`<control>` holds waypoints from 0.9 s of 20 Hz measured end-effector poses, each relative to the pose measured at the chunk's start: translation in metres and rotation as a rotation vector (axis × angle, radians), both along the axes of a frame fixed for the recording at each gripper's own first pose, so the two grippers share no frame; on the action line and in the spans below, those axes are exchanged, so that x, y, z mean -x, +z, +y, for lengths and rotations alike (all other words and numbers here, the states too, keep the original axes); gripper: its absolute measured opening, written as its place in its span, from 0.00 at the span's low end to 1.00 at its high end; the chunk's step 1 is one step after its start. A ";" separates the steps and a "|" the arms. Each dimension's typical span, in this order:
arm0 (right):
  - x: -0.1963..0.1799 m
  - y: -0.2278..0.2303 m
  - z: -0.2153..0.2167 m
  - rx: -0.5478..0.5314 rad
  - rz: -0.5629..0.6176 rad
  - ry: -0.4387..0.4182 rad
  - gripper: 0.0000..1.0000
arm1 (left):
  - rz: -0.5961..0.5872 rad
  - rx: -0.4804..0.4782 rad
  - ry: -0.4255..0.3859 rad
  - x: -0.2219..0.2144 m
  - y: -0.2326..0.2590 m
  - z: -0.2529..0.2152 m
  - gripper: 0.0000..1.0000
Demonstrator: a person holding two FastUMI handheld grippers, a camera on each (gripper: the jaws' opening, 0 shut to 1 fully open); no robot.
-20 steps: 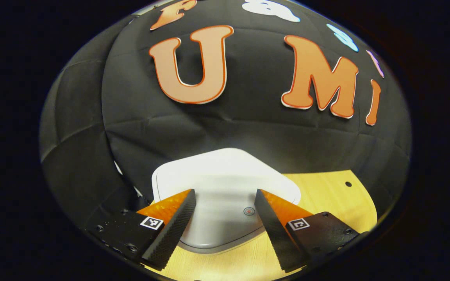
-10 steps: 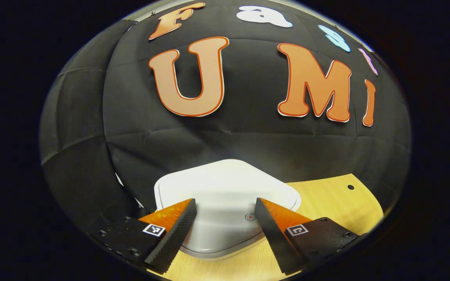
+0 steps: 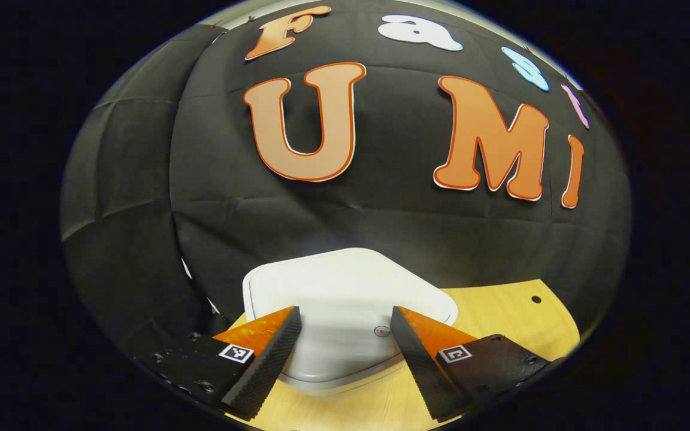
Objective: Press the lid of the desktop garbage bin to open it, pick up the crumpled paper on the desktop and throw it into the bin, then pick up the pop can on the desktop and drop it into the bin, and finally close the garbage bin lid.
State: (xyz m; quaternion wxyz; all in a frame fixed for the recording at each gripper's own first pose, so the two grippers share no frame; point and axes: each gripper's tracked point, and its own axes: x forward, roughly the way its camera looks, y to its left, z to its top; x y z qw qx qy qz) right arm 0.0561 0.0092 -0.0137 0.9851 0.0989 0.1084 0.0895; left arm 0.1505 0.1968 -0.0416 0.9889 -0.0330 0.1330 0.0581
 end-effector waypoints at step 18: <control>0.003 0.021 0.010 0.123 -0.124 -0.053 0.94 | -0.211 -0.053 -0.161 0.064 0.072 -0.122 0.95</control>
